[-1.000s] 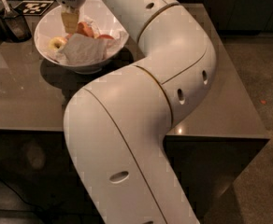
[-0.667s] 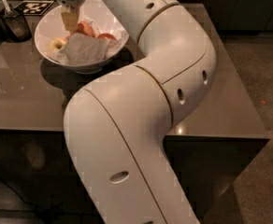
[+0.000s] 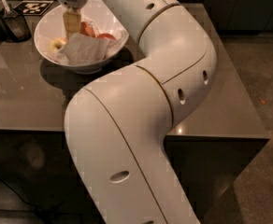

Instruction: Pick apple from white bowl

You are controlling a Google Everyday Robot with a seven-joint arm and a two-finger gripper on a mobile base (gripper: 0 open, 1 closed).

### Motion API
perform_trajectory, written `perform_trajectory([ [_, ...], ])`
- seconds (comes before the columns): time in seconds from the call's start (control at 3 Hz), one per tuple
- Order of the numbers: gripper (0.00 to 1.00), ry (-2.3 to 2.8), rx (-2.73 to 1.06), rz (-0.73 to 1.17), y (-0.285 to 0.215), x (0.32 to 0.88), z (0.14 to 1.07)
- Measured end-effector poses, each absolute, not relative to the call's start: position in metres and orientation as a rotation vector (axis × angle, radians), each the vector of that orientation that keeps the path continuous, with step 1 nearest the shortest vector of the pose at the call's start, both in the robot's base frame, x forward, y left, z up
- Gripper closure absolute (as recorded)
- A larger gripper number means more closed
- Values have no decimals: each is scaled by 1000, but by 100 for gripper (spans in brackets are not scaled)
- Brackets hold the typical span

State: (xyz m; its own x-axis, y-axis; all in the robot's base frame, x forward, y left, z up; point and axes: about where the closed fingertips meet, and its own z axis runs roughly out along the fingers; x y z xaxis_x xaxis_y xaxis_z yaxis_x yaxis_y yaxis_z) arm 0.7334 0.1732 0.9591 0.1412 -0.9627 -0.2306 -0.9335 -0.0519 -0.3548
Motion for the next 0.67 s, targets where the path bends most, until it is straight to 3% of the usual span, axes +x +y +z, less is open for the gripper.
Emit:
perform_trajectory([
  [0.33, 0, 1816, -2010, -95, 173, 733, 959],
  [0.67, 0, 1816, -2010, -95, 173, 733, 959],
])
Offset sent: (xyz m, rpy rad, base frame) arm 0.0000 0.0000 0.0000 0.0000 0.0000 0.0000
